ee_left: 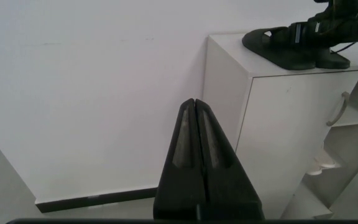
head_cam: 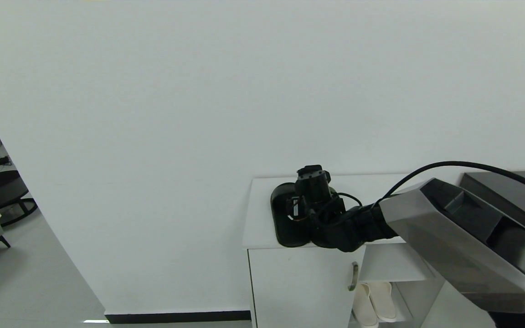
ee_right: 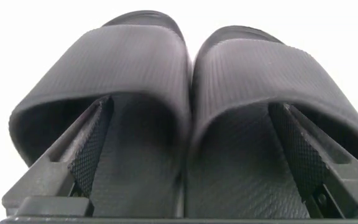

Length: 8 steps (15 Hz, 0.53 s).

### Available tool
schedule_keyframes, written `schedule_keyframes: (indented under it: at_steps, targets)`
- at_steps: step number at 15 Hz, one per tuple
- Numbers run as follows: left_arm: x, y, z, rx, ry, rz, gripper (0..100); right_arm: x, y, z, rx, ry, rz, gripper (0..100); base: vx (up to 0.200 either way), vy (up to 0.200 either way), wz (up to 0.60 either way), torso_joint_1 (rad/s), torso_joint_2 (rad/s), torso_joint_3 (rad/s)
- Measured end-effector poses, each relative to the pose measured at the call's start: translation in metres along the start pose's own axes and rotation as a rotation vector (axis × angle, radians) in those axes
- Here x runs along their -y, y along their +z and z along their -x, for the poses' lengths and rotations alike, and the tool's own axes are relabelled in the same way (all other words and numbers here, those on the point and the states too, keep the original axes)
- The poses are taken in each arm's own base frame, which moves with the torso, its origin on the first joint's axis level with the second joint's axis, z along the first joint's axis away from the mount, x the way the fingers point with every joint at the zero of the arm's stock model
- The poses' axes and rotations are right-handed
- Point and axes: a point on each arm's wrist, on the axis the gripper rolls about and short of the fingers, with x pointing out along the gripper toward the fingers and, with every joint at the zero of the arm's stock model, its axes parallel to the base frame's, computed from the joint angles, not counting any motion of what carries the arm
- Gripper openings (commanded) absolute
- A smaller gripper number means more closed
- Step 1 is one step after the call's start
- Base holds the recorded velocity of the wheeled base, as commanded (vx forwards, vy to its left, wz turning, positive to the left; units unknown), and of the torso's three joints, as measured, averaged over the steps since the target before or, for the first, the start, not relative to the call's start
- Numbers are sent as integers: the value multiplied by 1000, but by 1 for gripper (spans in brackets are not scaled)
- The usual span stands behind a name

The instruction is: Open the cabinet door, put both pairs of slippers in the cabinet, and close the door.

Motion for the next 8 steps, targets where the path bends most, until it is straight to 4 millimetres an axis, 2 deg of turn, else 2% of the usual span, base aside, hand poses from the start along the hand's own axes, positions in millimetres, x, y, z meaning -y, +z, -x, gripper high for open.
schedule_keyframes:
  at_steps: [1, 2, 8]
  targets:
    - [0, 0, 0, 0, 0, 0, 0, -1, 0, -3, 3, 4, -3, 100, 0, 0, 0, 0, 0, 0]
    - [0, 0, 0, 0, 0, 0, 0, -1, 1, -6, 4, 6, -4, 0, 0, 0, 0, 0, 0, 0]
    - [0, 0, 0, 0, 0, 1, 0, 4, 2, -14, 7, -7, -15, 0, 0, 0, 0, 0, 0, 0]
